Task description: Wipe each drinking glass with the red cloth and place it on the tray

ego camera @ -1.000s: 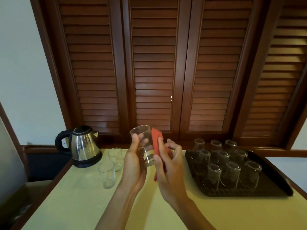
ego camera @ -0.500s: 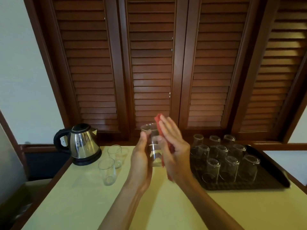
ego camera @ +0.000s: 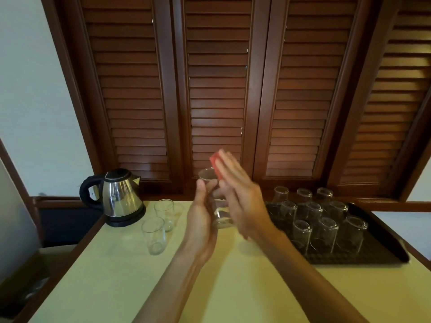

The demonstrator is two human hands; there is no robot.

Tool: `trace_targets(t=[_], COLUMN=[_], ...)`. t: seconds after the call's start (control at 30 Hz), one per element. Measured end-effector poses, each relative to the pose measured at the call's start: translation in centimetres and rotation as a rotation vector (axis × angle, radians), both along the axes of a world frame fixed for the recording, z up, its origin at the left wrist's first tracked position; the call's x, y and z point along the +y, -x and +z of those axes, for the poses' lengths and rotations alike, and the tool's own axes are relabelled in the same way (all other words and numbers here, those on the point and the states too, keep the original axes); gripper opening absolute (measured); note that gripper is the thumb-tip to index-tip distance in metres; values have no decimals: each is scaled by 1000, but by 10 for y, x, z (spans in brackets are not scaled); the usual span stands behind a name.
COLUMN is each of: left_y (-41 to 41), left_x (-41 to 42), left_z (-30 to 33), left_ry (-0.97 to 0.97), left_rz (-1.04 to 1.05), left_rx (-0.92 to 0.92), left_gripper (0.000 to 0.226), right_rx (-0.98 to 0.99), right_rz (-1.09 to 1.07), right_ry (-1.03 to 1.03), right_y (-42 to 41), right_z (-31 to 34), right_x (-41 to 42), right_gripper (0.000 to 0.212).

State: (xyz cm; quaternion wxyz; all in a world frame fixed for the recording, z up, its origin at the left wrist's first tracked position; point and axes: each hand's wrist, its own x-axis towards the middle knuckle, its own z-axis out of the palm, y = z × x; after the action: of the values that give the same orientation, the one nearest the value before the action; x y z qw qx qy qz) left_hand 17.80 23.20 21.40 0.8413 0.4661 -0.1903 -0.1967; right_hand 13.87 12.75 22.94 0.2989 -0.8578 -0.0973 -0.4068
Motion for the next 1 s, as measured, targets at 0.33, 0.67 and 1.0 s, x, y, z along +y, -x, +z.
trace_targets(t=[0.33, 0.67, 1.0], left_y=[-2, -15, -8], left_x=[-3, -5, -1], left_z=[-9, -1, -2], left_ry=[43, 23, -58], left_rz=[-24, 30, 30], left_rx=[41, -6, -149], left_gripper=[60, 63, 49], right_rx=[63, -230, -39], right_rz=[15, -30, -8], right_ry=[-157, -706, -488], right_y=[-6, 4, -3], right_z=[7, -14, -23], right_x=[3, 21, 20], right_gripper=[44, 44, 53])
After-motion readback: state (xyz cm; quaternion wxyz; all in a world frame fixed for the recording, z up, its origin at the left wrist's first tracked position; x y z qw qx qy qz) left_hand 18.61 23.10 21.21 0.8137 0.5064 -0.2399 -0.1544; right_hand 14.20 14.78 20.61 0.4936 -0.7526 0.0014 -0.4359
